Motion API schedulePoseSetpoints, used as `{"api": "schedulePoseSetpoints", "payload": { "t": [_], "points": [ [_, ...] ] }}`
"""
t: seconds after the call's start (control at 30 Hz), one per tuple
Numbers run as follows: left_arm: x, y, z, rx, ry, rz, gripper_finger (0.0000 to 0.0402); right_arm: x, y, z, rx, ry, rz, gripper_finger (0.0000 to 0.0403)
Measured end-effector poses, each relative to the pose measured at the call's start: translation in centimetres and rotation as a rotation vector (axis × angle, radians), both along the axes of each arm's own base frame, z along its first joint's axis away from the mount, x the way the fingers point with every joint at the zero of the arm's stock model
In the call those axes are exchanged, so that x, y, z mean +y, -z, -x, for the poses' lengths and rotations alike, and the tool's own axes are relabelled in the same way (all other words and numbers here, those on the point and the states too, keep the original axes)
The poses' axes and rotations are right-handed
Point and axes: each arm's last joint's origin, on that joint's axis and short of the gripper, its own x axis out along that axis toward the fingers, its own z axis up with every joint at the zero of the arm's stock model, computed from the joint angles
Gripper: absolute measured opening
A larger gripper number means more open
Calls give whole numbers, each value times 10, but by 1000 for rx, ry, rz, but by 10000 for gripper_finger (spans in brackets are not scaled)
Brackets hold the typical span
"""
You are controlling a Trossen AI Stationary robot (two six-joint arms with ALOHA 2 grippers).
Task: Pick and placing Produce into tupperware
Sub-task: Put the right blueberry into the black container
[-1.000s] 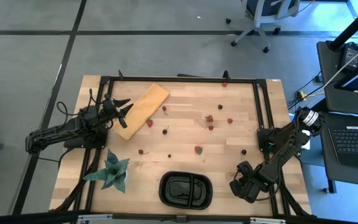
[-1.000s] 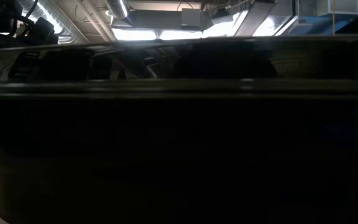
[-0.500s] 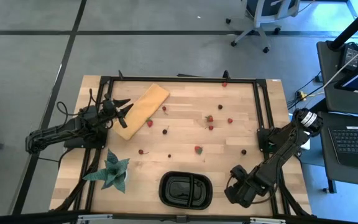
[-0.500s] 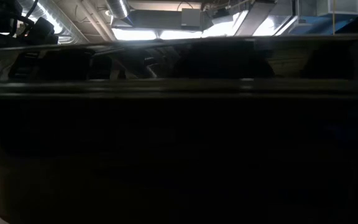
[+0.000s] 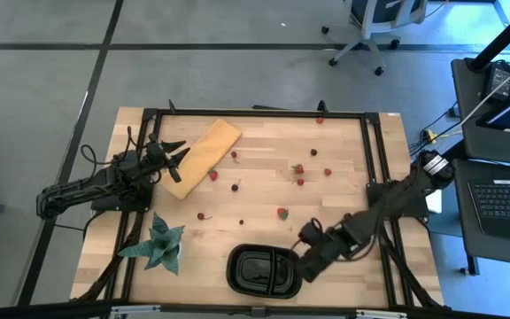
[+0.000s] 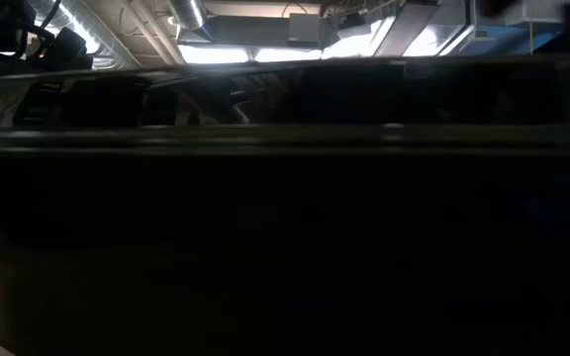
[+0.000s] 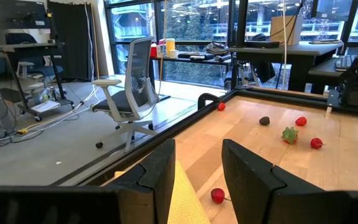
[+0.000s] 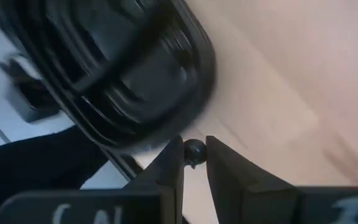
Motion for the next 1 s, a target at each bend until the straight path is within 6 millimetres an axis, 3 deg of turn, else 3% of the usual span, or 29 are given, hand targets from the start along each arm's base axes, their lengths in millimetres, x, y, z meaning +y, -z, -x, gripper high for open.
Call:
{"api": "schedulePoseSetpoints", "payload": {
  "t": [0.33, 0.53, 0.8, 1.0],
  "points": [
    [0, 0, 0, 0, 0, 0, 125, -22, -38, -34, -221, -99, 109, 58],
    [0, 0, 0, 1, 0, -1, 125, -14, -59, -64, -377, -237, 203, 57],
    [0, 0, 0, 1, 0, -2, 125, 4, -50, -96, -240, -436, 345, 57],
    [0, 0, 0, 2, 0, -2, 125, 9, -47, -99, -126, -531, 402, 57]
  ]
}}
